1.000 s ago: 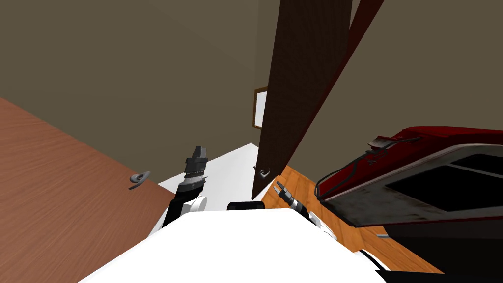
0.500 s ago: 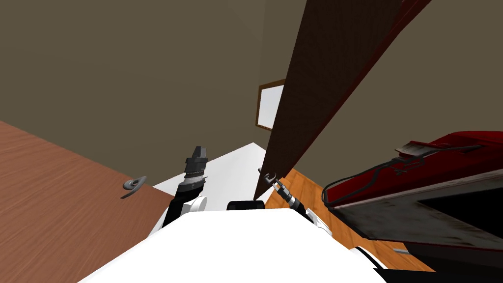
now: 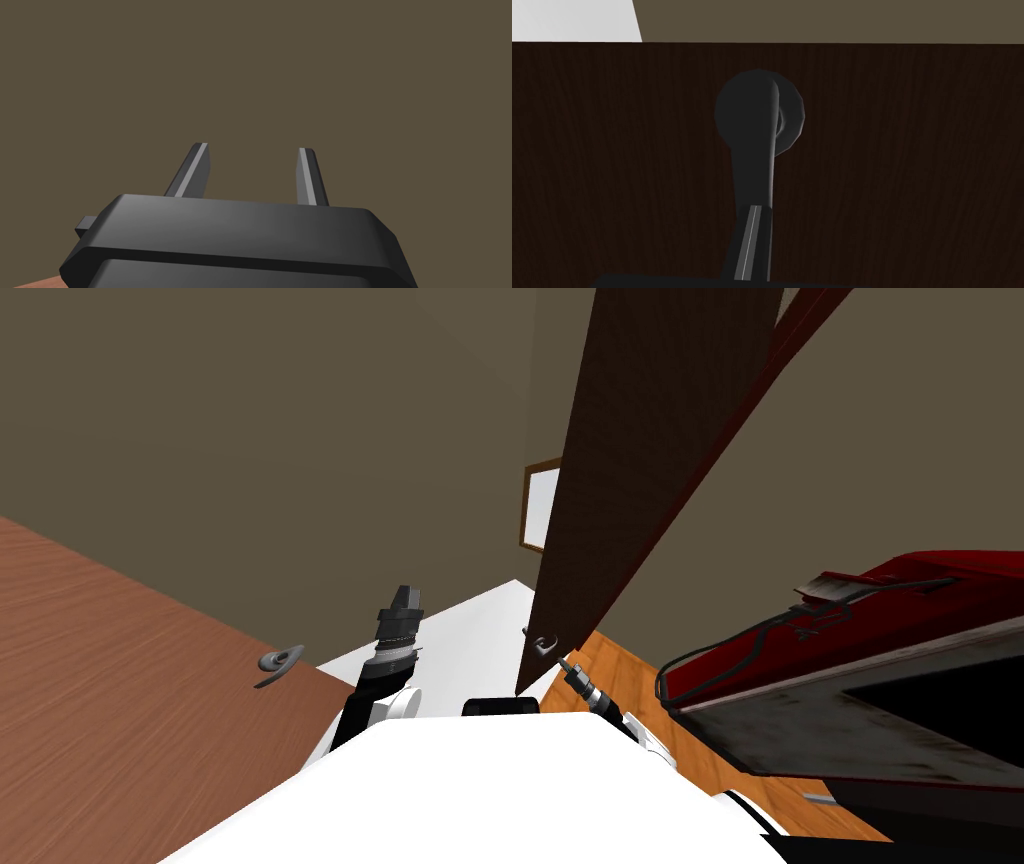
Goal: Push the door open
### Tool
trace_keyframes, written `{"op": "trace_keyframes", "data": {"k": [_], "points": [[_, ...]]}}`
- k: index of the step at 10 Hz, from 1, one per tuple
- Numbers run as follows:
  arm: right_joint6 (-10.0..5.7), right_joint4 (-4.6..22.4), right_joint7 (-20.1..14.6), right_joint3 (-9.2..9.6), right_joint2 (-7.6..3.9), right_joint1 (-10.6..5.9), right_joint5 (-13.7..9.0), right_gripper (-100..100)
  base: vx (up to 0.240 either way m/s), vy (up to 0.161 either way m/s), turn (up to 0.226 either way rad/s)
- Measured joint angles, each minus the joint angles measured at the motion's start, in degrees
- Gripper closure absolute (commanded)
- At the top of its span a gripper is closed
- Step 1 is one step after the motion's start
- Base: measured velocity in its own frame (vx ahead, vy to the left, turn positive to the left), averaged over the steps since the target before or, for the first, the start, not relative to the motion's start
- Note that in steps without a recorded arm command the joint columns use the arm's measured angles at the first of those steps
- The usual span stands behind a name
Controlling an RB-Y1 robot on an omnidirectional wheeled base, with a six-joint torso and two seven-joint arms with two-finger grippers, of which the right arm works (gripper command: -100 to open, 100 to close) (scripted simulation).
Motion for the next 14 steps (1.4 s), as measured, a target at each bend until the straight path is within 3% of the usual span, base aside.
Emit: {"op": "trace_keyframes", "data": {"k": [1,2,4,6,11,12,14], "points": [[0.0,0.0,0.0,0.0,0.0,0.0,0.0,-100,-0.118,-0.026,-0.188],[-0.37,1.01,0.16,-0.39,0.0,-0.18,-0.39,-100,-0.178,-0.025,-0.159],[-0.07,0.29,0.17,-1.16,-0.24,0.91,-1.14,-100,-0.17,0.003,-0.064],[0.3,0.83,0.22,-1.23,-0.03,0.35,-1.33,-100,0.091,0.083,0.073],[4.19,0.65,0.37,-1.35,1.36,-2.06,-2.22,-100,0.161,0.083,0.061],[4.3,0.71,0.4,-1.35,1.41,-2.17,-2.24,100,-0.003,-0.006,-0.001],[4.29,0.63,0.39,-1.36,1.39,-2.19,-2.22,100,-0.022,-0.015,0.012]]}}
